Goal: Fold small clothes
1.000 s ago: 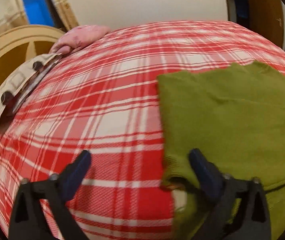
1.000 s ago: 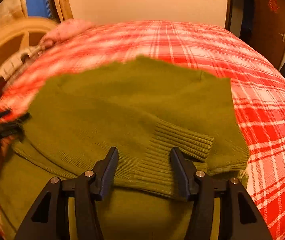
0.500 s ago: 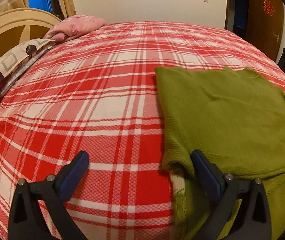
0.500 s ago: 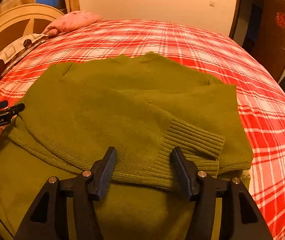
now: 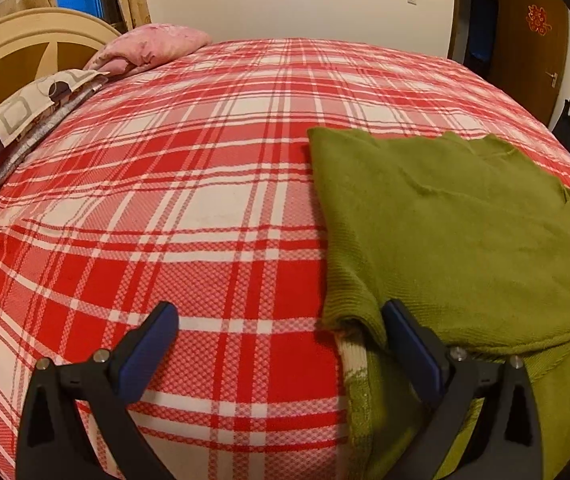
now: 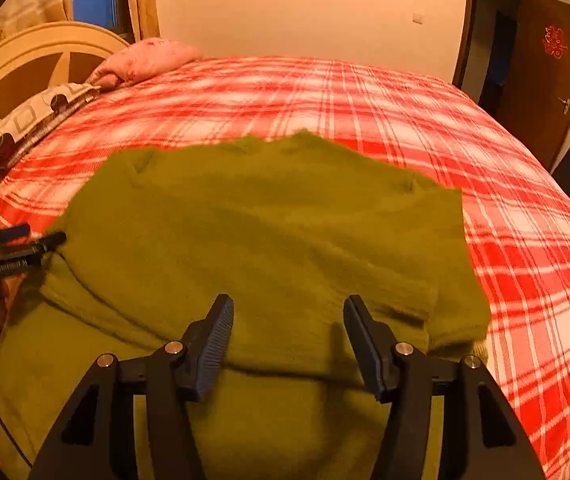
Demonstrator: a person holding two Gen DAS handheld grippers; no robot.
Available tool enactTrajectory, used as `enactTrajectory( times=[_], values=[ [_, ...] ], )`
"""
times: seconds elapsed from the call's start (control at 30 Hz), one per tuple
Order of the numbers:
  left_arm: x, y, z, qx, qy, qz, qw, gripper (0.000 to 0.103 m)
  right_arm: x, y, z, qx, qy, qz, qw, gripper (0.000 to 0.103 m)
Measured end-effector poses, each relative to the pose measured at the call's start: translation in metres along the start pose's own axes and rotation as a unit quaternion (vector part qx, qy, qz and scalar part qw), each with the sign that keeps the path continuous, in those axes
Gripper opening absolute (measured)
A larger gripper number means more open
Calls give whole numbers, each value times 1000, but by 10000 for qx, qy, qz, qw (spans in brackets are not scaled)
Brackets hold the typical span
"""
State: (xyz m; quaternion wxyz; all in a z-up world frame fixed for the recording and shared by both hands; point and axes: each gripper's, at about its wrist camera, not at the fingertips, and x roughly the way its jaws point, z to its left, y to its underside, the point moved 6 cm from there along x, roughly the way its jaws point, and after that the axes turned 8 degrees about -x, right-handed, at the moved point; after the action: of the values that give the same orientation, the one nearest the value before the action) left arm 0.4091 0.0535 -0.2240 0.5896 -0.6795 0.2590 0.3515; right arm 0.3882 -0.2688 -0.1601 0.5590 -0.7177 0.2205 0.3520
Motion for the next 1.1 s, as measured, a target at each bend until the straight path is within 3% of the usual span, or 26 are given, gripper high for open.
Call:
enactTrajectory(
  times=[0.13, 0.23, 0.67, 0.87, 0.97, 1.1],
  values=[
    [-1, 0, -1, 58, -59, -40, 10000, 103, 20, -10, -9, 311, -217, 58, 9993, 58],
    [0, 0, 1, -3, 17, -7, 10000, 103, 40, -4, -22, 357, -35, 276, 9990, 58],
    [-2, 3, 0, 24, -2, 14, 10000, 103, 30, 11, -35, 137, 294, 228, 9992, 58],
    [-19, -6, 3, -48, -43, -269, 9996, 103, 27, 5, -52, 198, 596, 180, 9979, 58],
    [-9, -1, -7, 230, -108, -170, 9995, 103, 34, 10, -73, 474, 652, 276, 9964, 58],
    [-23, -1, -4, 188, -78, -318, 9993, 103, 26, 14, -87, 630, 766, 296, 9946, 58]
  ],
)
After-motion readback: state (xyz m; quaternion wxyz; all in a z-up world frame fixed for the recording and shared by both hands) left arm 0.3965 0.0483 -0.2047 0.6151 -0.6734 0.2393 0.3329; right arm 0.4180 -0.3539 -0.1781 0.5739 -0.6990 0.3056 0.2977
